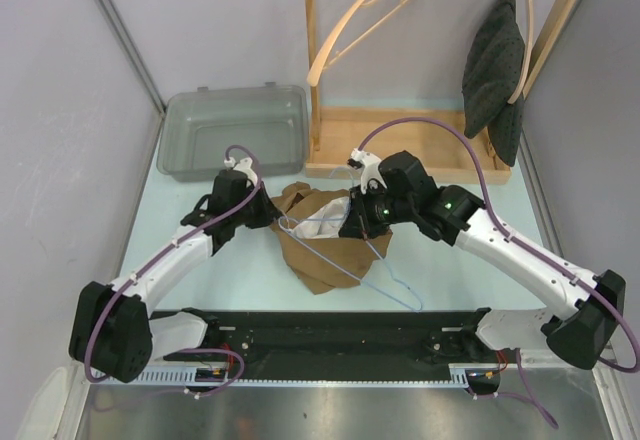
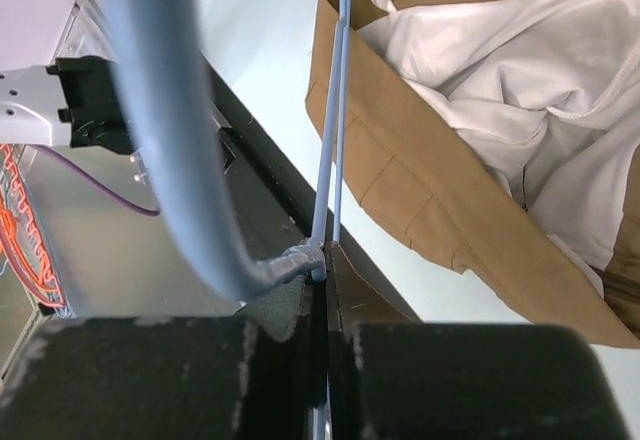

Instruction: Place the skirt on the hanger

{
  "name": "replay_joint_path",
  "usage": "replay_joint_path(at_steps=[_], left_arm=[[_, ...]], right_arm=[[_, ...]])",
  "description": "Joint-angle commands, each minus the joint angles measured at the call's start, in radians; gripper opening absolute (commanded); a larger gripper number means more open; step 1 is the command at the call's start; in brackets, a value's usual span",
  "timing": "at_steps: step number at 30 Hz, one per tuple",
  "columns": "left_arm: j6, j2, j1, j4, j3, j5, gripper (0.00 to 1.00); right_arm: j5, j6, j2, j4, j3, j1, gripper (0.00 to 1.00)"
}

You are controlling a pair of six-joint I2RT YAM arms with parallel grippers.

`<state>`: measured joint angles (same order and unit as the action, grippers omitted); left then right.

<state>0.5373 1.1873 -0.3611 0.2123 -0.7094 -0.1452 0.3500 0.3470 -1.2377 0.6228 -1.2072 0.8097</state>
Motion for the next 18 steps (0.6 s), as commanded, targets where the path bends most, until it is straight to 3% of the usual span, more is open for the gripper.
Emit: replay_joint_path(at_steps=[1,18], left_arm=[[-0.049,-0.048,0.005,-0.005,-0.041,-0.057,0.00],[-0.120,-0.091,0.005,0.055,-0.061,-0.108,0.00]], right_arm=[[-0.031,0.026,-0.025,-0.066,-0.002,0.014,0.00],[-0.143,0.009,-0.097,-0.110,-0.002,0.040,0.00]])
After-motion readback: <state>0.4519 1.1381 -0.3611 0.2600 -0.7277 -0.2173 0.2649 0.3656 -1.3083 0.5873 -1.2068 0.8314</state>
